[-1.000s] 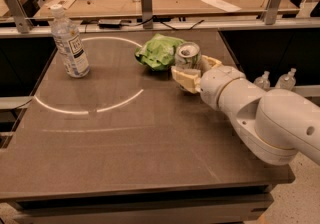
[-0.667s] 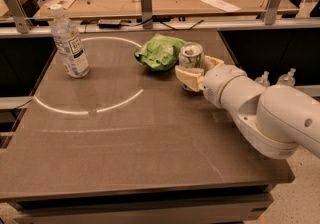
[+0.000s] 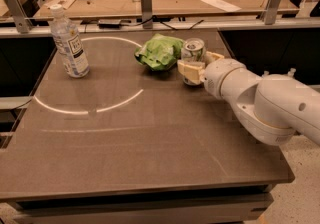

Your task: Move 7up can near green rice chip bag

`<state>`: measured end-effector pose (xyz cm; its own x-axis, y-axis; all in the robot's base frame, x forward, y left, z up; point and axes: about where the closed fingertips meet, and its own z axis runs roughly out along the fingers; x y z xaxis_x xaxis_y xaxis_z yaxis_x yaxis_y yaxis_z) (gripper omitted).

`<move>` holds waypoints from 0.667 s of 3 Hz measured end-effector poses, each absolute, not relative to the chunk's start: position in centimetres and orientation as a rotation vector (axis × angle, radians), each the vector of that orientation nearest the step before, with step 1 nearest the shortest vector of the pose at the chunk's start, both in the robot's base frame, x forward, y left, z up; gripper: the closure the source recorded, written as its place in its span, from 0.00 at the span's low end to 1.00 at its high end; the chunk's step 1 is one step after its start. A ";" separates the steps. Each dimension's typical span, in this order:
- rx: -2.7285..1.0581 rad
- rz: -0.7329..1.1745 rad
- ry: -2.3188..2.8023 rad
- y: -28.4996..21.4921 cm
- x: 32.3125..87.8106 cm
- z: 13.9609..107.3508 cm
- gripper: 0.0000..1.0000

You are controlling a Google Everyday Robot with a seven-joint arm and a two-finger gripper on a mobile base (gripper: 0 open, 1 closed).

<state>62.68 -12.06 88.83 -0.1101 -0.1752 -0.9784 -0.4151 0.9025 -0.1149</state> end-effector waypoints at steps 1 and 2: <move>-0.442 0.229 1.681 -11.9 64.0 89.3 1.00; -0.443 0.245 1.681 -11.2 65.8 88.7 1.00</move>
Offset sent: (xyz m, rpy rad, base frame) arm 0.0551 0.0137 -0.0111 0.0402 0.0083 0.0187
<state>65.80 -11.22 88.71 -0.1079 -0.1490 -0.9829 -0.4231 0.9016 -0.0902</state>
